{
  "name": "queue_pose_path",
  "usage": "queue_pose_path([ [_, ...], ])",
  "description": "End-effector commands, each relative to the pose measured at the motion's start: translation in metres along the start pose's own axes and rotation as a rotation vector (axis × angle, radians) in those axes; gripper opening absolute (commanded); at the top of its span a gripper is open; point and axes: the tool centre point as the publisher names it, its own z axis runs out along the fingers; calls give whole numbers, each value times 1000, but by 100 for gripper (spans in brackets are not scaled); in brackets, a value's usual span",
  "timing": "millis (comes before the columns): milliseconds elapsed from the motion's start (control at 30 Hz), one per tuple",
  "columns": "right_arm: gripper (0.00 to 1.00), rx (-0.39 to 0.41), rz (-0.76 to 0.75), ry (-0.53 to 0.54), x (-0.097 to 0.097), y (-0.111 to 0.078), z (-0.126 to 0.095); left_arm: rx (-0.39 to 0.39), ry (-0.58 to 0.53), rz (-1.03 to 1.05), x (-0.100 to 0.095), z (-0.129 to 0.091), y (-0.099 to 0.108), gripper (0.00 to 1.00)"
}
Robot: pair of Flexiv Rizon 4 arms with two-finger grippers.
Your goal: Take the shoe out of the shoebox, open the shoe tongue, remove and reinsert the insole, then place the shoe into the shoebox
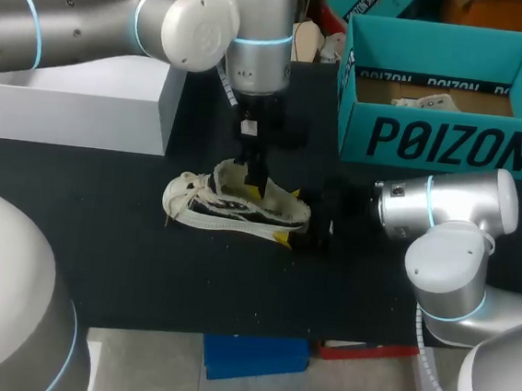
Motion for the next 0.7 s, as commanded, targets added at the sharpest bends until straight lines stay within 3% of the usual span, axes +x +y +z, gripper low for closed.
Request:
queue_pose_path([
  [33,0,1,1,-1,0,-2,0,-37,-12,-23,0,0,-1,0],
  [167,0,1,1,-1,0,-2,0,-69,-15,-75,-2,1,2,0],
  [700,0,1,1,-1,0,-2,0,-51,-12,-115,-1,15,11,0],
])
